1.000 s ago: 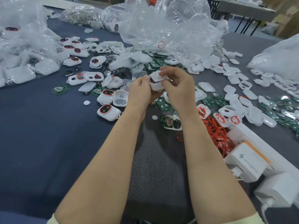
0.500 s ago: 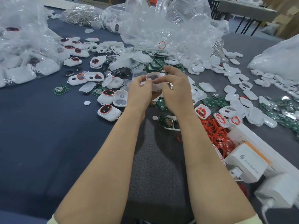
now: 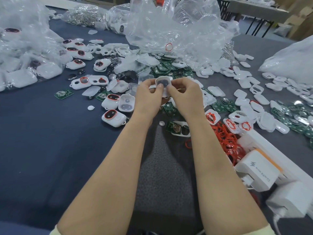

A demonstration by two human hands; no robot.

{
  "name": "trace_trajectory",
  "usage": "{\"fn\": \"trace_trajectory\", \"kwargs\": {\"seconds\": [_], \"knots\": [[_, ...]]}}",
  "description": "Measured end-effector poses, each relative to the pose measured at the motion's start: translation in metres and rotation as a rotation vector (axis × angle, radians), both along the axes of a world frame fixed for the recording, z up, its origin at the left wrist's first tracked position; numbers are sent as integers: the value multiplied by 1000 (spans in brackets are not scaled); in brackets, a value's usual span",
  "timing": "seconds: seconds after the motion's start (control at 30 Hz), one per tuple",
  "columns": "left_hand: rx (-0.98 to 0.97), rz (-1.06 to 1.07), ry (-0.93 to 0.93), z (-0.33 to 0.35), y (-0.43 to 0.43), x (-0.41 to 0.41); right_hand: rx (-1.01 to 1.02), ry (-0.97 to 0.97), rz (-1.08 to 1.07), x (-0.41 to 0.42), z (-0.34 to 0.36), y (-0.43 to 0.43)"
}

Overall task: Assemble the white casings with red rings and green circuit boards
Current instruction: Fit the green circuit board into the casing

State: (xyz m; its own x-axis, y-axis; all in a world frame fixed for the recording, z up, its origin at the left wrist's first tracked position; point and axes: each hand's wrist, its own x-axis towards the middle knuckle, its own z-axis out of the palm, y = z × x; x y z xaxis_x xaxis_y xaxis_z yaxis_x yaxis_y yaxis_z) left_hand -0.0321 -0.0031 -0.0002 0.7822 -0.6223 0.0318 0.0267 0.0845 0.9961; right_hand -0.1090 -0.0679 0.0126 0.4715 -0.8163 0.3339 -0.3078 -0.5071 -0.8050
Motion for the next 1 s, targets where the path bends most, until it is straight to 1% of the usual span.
{"fn": "trace_trajectory", "kwargs": {"seconds": [0.13,0.2,0.27,0.37,0.47,0.57,0.63,0.7,0.77,0.87,1.0], "knots": [[79,43,-145,-1,1,2,-69,42,-13,1,0,3],[90,64,-187,-2,2,2,-100,64,-18,2,-1,5],[70,47,-152,-3,2,2,-106,76,-29,3,-2,5],[34,-29,-51,-2,2,-1,-96,69,-57,3,-3,3],[18,-72,-1,-2,0,-1,4,34,-47,1,-1,0],[1,13,34,-2,3,5,162,-57,-36,-3,3,-3],[-28,122,74,-2,5,11,174,-77,-52,-6,5,-5],[-80,204,123,-1,7,16,136,-22,-52,-9,7,-6],[-139,251,175,-1,8,19,80,97,-29,-10,7,-6],[-196,266,187,1,8,19,-20,255,32,-9,7,-1],[-201,260,206,2,7,18,-131,411,149,-3,4,6]]}}
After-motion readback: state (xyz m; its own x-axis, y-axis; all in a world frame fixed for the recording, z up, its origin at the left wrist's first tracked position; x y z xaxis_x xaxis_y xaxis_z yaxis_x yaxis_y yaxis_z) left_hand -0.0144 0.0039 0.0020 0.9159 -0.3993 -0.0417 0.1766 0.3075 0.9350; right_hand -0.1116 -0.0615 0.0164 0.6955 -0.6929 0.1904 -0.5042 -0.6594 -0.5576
